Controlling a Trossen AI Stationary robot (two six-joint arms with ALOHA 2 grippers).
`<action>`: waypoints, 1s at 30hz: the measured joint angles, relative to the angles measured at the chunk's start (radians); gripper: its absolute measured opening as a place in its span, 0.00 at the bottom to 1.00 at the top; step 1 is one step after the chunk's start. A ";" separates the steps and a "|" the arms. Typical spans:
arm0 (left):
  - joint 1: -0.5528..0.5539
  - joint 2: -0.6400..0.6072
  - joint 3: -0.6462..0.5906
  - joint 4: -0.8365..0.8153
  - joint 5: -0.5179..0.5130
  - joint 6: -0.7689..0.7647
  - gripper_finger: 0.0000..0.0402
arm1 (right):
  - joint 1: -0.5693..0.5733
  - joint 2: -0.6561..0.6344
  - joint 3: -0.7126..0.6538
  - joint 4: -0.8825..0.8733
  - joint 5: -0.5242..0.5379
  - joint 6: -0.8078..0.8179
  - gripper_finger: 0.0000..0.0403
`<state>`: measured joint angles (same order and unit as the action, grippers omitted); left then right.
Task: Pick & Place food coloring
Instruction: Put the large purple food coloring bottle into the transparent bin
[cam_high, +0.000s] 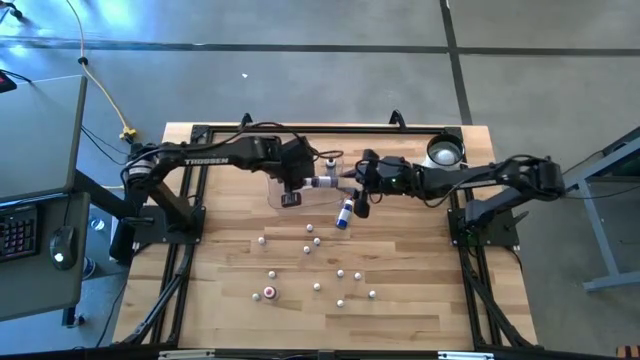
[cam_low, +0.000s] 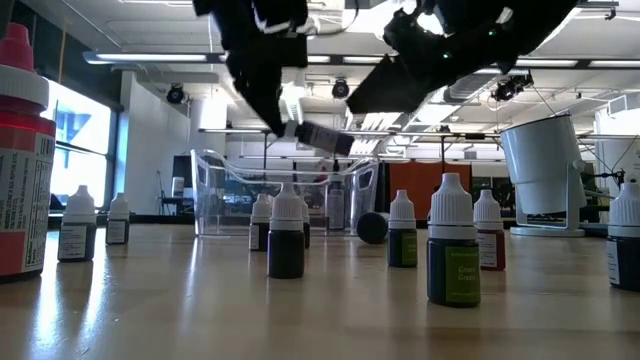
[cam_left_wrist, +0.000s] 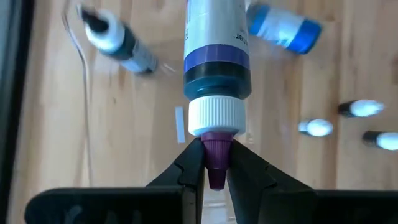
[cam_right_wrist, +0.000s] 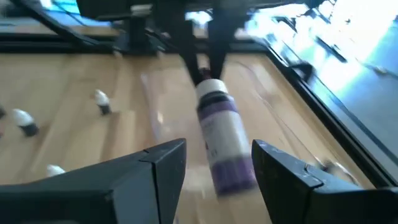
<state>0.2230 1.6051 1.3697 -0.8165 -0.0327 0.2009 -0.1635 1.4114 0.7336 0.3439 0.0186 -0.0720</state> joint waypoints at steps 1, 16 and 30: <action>-0.018 0.000 0.021 -0.007 -0.010 0.002 0.12 | 0.000 0.015 0.000 0.026 -0.022 -0.018 0.44; -0.087 0.000 0.064 0.069 0.002 -0.049 0.11 | 0.014 0.049 0.033 -0.013 -0.083 -0.064 0.44; -0.086 0.000 0.064 0.065 0.018 -0.049 0.11 | 0.006 0.050 0.033 -0.022 -0.094 -0.067 0.44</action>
<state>0.1371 1.6054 1.4342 -0.7517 -0.0143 0.1524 -0.1574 1.4609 0.7666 0.3214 -0.0750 -0.1390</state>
